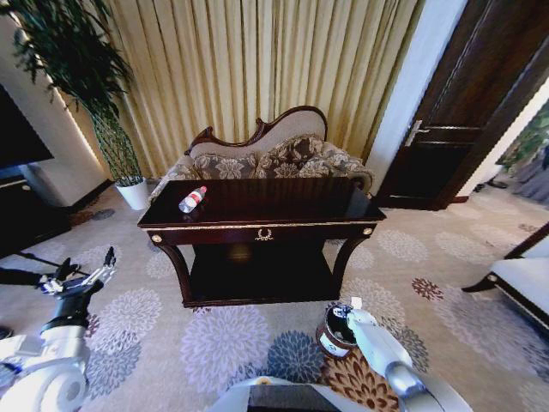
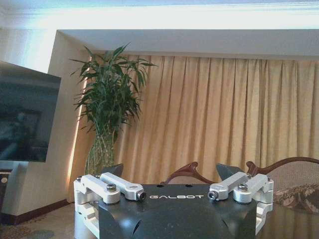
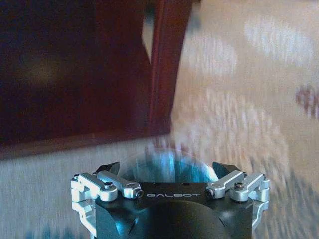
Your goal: Move to the front of the table and place the trash on the table into the trash bin.
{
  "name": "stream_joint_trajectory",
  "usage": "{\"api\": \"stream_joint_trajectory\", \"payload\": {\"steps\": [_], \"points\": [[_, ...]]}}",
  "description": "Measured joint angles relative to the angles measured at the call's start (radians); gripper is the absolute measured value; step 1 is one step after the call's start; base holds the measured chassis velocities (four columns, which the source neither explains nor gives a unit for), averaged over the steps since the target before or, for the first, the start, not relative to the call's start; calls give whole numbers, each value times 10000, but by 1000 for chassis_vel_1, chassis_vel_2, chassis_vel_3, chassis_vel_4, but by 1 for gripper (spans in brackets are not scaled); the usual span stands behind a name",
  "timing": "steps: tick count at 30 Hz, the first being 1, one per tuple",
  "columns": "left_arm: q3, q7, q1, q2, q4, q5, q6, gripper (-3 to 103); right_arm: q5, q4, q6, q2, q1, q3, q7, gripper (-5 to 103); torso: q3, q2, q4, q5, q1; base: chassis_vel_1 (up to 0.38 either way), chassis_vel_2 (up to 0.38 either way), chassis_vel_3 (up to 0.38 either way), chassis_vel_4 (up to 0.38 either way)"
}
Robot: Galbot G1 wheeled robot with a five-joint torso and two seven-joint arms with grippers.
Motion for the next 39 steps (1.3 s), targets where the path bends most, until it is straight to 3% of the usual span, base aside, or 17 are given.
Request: {"api": "stream_joint_trajectory", "payload": {"steps": [4,6,8,10,11,13,18,19,26,39], "points": [[-1,0,-1,-1,8,0,-65,100,-174,1153,290,-56,-259,428,-1,100,0,1,1,-3,0,0,0,0,0],[56,-3,-31,-40,0,44,-79,100,-857,2994,1190,-184,-586,1091,-2,100,-1,1,3,-4,0,0,0,0,0],[67,-7,-32,-54,-14,51,-79,100,-851,3659,1471,-257,-715,1228,-1,100,-1,0,0,-6,0,0,0,0,0],[90,-10,-52,-65,-21,74,-78,100,-410,5318,1904,-389,-1109,1361,-1,100,-1,1,2,-7,0,0,0,0,0],[90,-10,-52,-65,-21,74,-78,100,-410,5318,1904,-389,-1109,1361,-1,100,-1,1,2,-7,0,0,0,0,0],[128,-56,-86,-32,-26,130,-4,100,238,7342,2019,-436,-1747,1412,-1,100,-1,0,2,-3,0,0,0,0,0],[175,-223,-107,98,-136,186,168,100,756,10495,1680,-478,-2874,963,-4,100,-2,1,1,-4,-1,0,0,0,0],[175,-223,-107,98,-136,186,168,100,756,10495,1680,-478,-2874,963,-4,100,-2,1,1,-4,-1,0,0,0,0],[313,-262,-53,62,-434,384,290,100,1427,13179,370,-328,-3077,187,-3,100,-2,1,4,-5,0,0,0,0,0],[485,-262,-154,6,-544,421,470,100,1507,13441,282,-629,-3191,106,-2,100,-2,1,0,-3,-1,0,0,0,0]]}}
